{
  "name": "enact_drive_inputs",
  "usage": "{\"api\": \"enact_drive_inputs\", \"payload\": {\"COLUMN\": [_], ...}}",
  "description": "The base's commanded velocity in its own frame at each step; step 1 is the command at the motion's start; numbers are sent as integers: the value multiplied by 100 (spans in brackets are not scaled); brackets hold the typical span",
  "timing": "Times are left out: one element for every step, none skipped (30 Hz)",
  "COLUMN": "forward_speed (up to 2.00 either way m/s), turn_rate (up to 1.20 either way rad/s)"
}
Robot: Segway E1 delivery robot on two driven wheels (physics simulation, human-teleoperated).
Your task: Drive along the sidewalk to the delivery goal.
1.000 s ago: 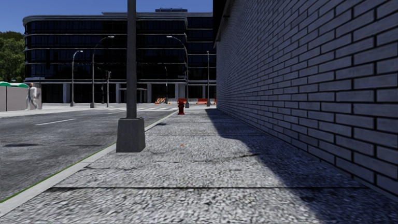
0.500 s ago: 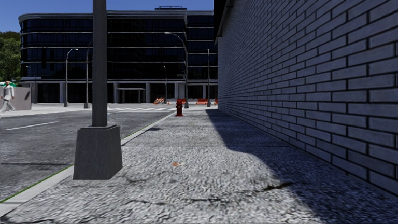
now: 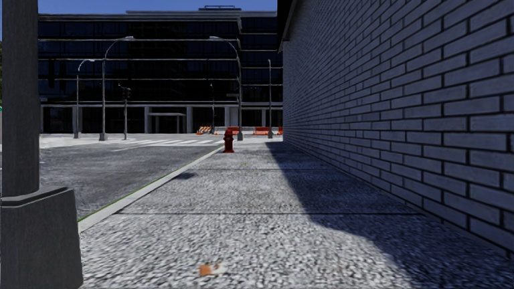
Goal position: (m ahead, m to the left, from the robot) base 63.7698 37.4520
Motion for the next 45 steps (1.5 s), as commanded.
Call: {"api": "enact_drive_inputs", "payload": {"forward_speed": [200, 200, 200, 200, 200, 200, 200, 200, 200, 200, 200, 200, 200, 200, 200, 200, 200, 200, 200, 200, 200, 200, 200, 200, 200, 200, 200, 200, 200, 200, 200, 200, 200, 200, 200, 200, 200, 200, 200, 200, 200, 200, 200, 200, 200], "turn_rate": [0, 0, 0, 0, 0, 0, 0, 0, 0, 0, 0, 0, 0, 0, 0, 0, 0, 0, 0, 0, 0, 0, 0, 0, 0, 0, 0, 0, 0, 0, 0, 0, 0, 0, 0, 0, 0, 0, 0, 0, 0, 0, 0, 0, 0]}}
